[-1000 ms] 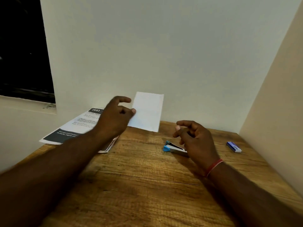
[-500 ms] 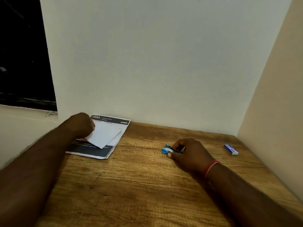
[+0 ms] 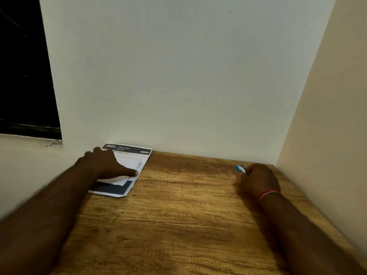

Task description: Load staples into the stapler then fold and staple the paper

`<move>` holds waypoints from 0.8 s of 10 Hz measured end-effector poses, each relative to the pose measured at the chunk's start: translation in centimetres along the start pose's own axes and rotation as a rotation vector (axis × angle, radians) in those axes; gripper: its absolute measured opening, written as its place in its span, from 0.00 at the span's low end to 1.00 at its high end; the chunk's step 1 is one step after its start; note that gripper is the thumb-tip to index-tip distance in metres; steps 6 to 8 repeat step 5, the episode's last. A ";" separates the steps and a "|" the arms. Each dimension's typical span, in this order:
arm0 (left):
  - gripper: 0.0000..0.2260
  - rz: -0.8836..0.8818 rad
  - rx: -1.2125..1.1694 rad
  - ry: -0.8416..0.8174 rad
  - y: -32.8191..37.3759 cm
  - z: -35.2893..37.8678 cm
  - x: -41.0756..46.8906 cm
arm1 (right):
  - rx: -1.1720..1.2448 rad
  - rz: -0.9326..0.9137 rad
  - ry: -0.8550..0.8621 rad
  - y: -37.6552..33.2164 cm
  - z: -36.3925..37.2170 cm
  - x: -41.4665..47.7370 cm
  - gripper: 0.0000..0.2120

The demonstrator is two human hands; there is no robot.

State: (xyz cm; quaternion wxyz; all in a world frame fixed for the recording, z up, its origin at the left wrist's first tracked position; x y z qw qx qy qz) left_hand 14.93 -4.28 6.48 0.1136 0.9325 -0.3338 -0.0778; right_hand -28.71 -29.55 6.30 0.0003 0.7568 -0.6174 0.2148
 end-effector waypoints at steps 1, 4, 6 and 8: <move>0.71 -0.049 -0.061 0.028 -0.1 0.7 0.0 | -0.063 0.058 -0.016 1.9 0.2 0.6 0.11; 0.69 -0.036 -0.088 0.127 -0.3 0.0 -1.1 | -0.122 0.106 -0.036 3.3 -0.5 -0.4 0.13; 0.72 0.013 -0.042 0.207 0.4 -0.6 -2.0 | -0.124 0.109 0.038 2.5 -2.0 -1.4 0.24; 0.72 0.013 -0.042 0.207 0.4 -0.6 -2.0 | -0.124 0.109 0.038 2.5 -2.0 -1.4 0.24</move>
Point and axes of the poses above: each hand's wrist, its own x-axis towards the middle knuckle, its own z-axis out of the palm, y = z × x, the point moved 7 cm from there along x, towards the middle knuckle, and after that the axes turned 7 degrees about -x, right-handed, at the moved point
